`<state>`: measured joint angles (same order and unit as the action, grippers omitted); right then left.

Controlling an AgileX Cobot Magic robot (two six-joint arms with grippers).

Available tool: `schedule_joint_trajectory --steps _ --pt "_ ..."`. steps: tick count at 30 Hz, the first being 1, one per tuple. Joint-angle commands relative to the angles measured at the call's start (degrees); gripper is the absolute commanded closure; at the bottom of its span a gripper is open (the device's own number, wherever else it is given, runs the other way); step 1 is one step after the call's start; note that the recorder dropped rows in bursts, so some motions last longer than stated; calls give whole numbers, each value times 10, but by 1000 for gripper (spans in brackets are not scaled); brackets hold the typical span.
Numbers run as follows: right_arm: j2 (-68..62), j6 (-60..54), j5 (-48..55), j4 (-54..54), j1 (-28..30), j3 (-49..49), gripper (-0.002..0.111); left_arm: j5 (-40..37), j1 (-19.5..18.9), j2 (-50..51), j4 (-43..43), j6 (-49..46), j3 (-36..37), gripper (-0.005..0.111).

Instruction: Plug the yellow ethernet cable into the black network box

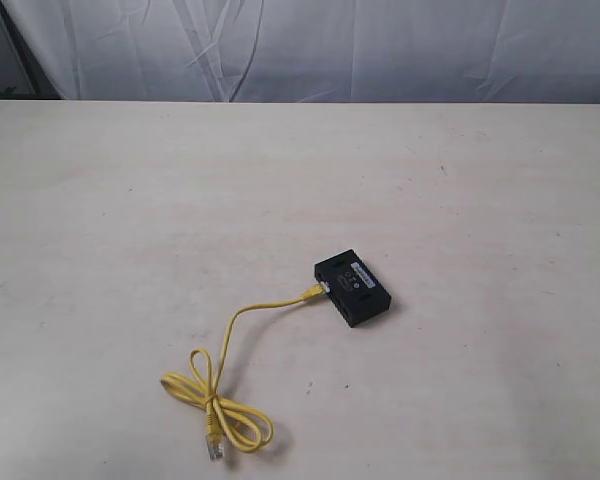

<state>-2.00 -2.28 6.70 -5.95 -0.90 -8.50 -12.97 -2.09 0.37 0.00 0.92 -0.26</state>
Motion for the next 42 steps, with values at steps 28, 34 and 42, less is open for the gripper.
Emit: schedule_joint_trajectory --steps 28,34,42 --pt "20 34 107 40 3 85 109 1 -2 -4 -4 2 3 106" --pt "20 34 107 40 3 85 109 1 -2 -4 -4 2 3 106" --pt "20 34 107 40 3 85 109 1 -2 -4 -4 2 3 106"
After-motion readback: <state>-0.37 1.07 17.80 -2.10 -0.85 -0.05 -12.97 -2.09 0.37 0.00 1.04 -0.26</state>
